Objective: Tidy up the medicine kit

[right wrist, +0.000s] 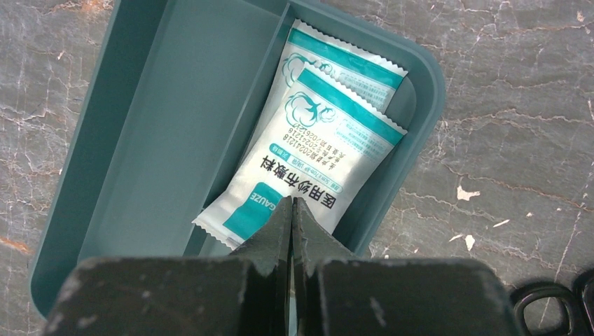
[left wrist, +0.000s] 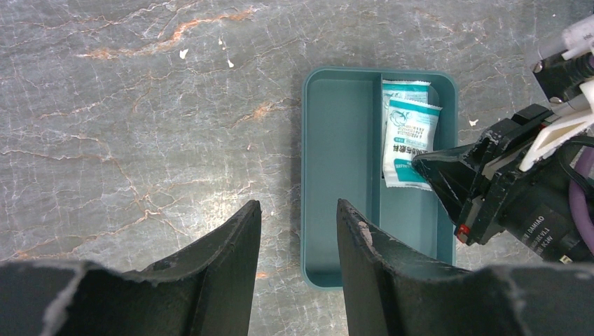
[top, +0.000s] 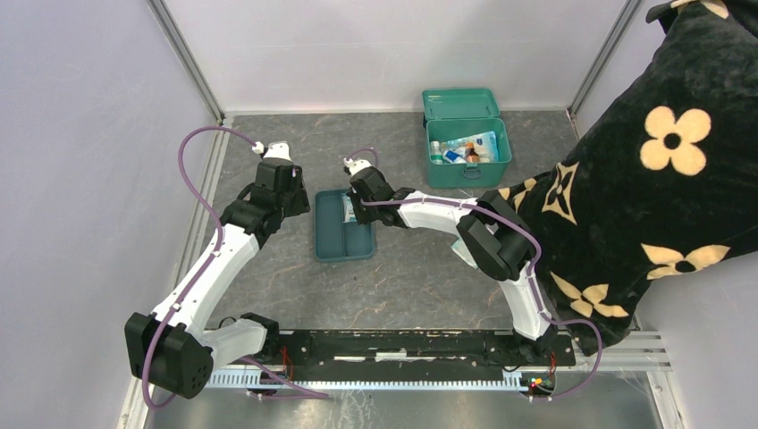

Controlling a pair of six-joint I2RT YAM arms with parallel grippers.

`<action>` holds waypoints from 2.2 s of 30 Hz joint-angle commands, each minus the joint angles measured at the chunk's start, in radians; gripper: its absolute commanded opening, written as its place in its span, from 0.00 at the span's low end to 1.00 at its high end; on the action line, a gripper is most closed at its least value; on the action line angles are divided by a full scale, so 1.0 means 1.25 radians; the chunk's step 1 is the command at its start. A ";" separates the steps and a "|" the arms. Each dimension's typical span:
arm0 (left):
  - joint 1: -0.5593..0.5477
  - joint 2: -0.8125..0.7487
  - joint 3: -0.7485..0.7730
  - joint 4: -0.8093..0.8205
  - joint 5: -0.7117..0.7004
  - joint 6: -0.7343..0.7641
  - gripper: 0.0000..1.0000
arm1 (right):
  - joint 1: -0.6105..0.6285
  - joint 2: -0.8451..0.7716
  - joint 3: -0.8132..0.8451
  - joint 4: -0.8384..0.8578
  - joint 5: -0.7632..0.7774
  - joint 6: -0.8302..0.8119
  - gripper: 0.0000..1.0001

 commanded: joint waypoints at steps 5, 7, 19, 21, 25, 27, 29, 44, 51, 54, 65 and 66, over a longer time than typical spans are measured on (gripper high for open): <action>-0.002 -0.016 0.000 0.026 0.006 0.036 0.50 | -0.006 0.031 0.070 -0.003 0.038 -0.027 0.02; -0.002 -0.017 0.000 0.025 0.006 0.036 0.50 | -0.008 0.036 0.079 -0.004 0.044 -0.034 0.02; -0.003 -0.012 0.001 0.026 0.007 0.037 0.51 | -0.015 0.029 0.087 0.017 0.048 -0.081 0.02; -0.003 -0.011 0.001 0.026 0.007 0.037 0.51 | -0.016 0.018 0.084 0.023 0.036 -0.087 0.02; -0.002 -0.012 0.001 0.025 0.008 0.038 0.50 | -0.016 -0.023 0.052 0.051 0.005 -0.089 0.02; -0.003 -0.010 0.001 0.026 0.007 0.038 0.50 | -0.016 -0.052 0.025 0.076 -0.012 -0.089 0.03; -0.003 -0.008 0.002 0.026 0.007 0.037 0.50 | -0.016 -0.089 -0.014 0.119 -0.026 -0.097 0.03; -0.004 -0.054 0.001 0.024 0.101 -0.022 0.52 | -0.115 -0.469 -0.373 0.021 0.038 -0.271 0.25; -0.004 -0.077 0.003 0.071 0.153 -0.082 0.57 | -0.237 -0.532 -0.436 -0.064 -0.075 -0.368 0.54; -0.004 -0.068 0.028 0.091 0.149 -0.083 0.61 | -0.244 -0.488 -0.417 -0.091 -0.125 -0.411 0.60; -0.003 -0.014 0.017 0.146 0.105 -0.025 0.65 | -0.258 -0.295 -0.303 -0.110 -0.152 -0.495 0.64; -0.003 -0.017 0.015 0.150 0.114 -0.024 0.64 | -0.259 -0.285 -0.296 -0.109 -0.154 -0.503 0.64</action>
